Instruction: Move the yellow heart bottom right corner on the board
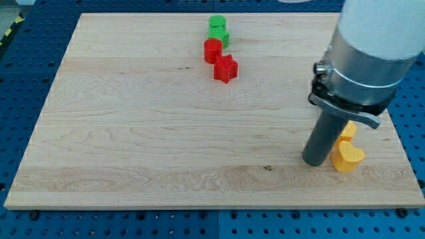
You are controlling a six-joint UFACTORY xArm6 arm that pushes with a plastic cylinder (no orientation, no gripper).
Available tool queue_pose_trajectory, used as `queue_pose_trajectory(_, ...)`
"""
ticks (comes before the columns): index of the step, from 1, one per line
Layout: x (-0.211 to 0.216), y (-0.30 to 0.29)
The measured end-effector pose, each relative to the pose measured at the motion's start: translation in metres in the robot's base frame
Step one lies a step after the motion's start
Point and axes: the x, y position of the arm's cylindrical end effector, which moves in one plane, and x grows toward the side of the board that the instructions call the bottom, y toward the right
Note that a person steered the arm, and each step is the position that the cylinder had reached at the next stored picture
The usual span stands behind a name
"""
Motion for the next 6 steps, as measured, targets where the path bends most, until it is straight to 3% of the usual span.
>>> queue_pose_trajectory(3,0.0,0.049)
queue_pose_trajectory(6,-0.006,-0.005)
